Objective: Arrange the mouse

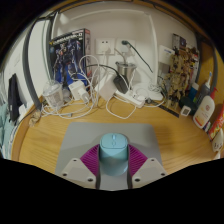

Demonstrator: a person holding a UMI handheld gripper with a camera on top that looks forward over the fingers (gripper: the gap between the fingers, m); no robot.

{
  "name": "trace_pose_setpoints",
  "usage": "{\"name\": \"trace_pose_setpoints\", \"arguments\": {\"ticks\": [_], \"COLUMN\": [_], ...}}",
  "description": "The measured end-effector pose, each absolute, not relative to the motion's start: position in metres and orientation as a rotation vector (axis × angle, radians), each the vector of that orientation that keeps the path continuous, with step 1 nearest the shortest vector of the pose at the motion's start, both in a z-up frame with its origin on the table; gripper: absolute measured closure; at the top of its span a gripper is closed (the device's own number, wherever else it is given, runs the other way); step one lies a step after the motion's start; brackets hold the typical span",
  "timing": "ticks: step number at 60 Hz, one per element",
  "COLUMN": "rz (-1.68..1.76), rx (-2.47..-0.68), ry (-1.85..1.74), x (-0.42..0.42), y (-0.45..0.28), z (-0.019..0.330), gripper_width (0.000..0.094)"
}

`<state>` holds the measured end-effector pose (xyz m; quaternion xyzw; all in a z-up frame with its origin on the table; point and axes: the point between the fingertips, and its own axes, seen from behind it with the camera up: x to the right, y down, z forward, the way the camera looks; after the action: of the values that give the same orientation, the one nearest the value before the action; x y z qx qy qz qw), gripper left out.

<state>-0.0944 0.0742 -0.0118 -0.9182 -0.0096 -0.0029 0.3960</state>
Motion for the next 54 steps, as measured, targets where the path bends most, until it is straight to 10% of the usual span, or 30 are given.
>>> {"name": "trace_pose_setpoints", "arguments": {"ticks": [10,17,54], "rz": [0.017,-0.015,0.095], "rx": [-2.343,-2.369,-2.258], "ry": [0.004,0.022,-0.039], "x": [-0.094,-0.088,-0.169], "y": [0.073,0.069,-0.022], "z": [-0.015,-0.005,0.203], "gripper_width": [0.0428,0.0115,0.0107]}}
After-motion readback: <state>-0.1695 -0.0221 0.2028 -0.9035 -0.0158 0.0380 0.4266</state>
